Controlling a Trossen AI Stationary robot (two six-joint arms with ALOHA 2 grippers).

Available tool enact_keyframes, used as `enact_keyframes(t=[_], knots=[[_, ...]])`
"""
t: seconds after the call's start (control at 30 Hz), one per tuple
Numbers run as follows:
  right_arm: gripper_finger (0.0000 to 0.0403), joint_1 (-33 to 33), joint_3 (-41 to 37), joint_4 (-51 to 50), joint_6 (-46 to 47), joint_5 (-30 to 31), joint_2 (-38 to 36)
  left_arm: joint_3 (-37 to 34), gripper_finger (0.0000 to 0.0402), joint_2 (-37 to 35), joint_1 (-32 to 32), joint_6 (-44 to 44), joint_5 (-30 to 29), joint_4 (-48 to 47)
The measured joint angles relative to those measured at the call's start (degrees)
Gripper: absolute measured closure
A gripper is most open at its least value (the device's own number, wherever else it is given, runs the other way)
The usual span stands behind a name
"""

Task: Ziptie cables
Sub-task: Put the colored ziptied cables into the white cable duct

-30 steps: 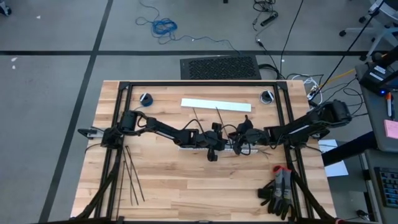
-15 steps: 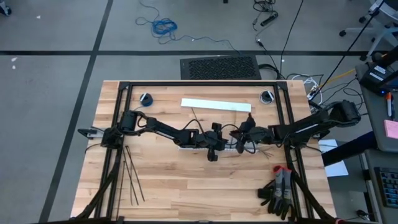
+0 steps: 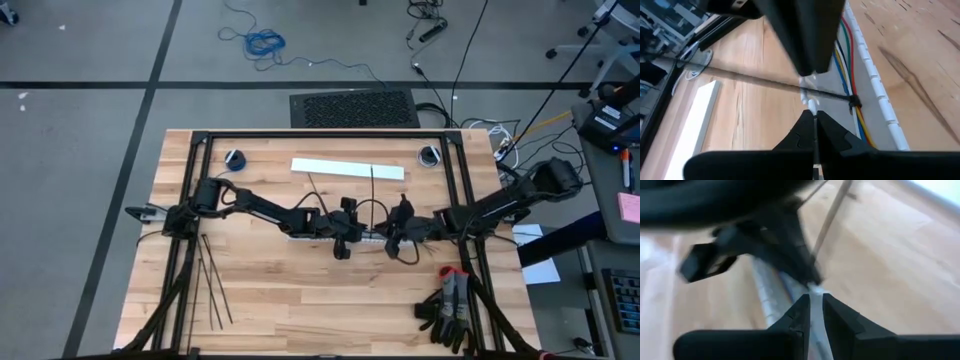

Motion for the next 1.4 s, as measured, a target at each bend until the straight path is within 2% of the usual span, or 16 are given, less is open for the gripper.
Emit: enact_keyframes(t=[0.17,0.37,0.7,1.03,1.27,1.4], knots=[[0.036,1.6,0.74,0.07,1.01,0.6,0.0,0.1,0.0396,0.78,0.11,1.21,0.05,0.92],[0.036,0.41,0.74,-0.18,0.16,2.26,0.29,0.1,0.0396,0.83,0.04,3.86,0.12,1.1],[0.036,-3.19,0.89,0.17,-1.16,1.37,5.07,0.1,0.0396,0.83,0.07,6.16,0.64,0.92],[0.036,-3.3,0.89,2.74,-1.38,1.64,7.88,0.1,0.0396,0.83,0.07,7.04,0.71,0.88],[0.036,-3.34,1.04,4.57,0.98,1.9,12.68,0.1,0.0396,0.85,0.07,7.04,0.69,1.09],[0.036,-3.33,0.95,4.12,1.68,0.7,12.04,0.1,0.0396,0.87,0.07,7.0,0.62,1.26]])
